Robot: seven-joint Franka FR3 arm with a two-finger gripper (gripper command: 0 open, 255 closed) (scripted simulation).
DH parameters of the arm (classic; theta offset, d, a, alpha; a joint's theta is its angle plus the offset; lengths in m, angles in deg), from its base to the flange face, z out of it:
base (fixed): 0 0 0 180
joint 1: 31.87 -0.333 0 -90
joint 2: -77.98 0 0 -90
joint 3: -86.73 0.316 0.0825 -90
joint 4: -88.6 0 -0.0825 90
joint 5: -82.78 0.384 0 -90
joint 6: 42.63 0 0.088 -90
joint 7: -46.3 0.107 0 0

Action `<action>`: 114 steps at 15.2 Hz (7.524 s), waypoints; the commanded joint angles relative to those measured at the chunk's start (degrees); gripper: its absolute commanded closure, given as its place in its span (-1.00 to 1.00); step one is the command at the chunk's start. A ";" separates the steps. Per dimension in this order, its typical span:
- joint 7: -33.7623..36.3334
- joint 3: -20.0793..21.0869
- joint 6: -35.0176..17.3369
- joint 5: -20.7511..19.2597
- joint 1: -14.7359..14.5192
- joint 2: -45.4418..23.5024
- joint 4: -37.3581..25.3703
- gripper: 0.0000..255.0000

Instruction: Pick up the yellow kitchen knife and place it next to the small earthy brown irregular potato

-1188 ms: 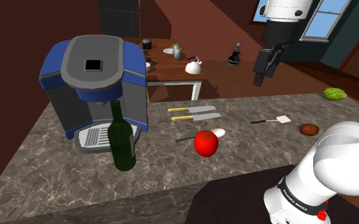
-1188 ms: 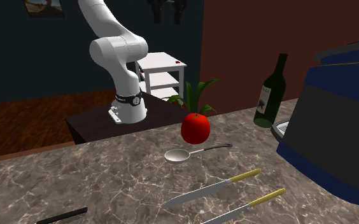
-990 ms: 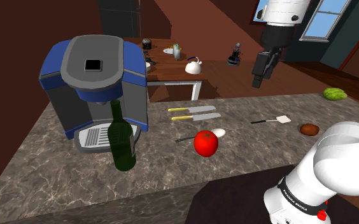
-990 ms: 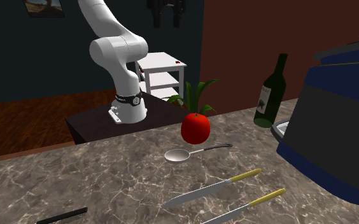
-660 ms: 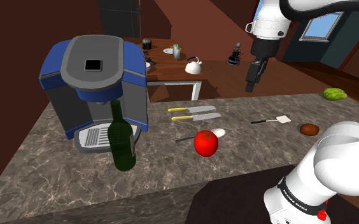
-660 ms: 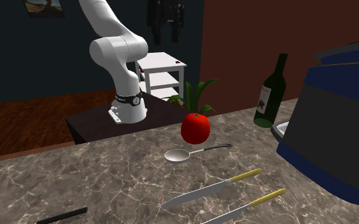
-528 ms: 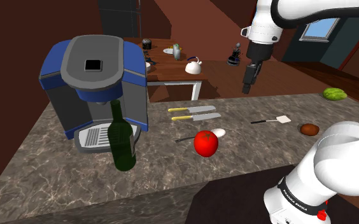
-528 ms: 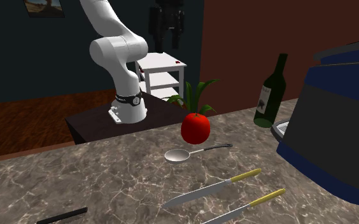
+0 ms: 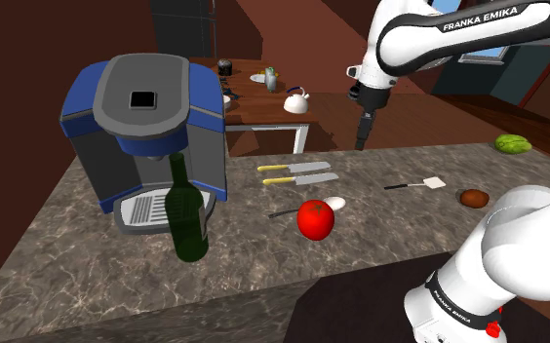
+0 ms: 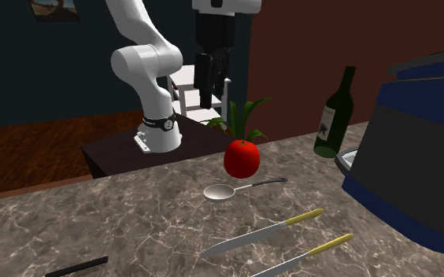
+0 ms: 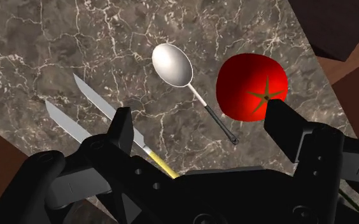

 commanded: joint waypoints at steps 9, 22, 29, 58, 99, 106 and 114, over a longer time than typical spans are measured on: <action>-20.00 -6.59 -15.61 4.16 -2.55 -22.64 -7.91 -1.00; -44.50 -2.61 -23.27 16.18 1.22 -53.05 -30.04 -1.00; -48.98 -0.08 -24.81 17.72 3.05 -62.02 -37.56 -1.00; -48.78 -0.36 -23.64 17.38 2.84 -60.59 -37.31 1.00; -70.06 -11.37 -18.68 12.67 15.22 -38.43 -20.33 1.00; -79.78 -15.02 -18.98 13.17 20.99 -38.41 -19.86 1.00; -91.79 -18.44 -18.07 15.53 28.49 -41.56 -23.31 1.00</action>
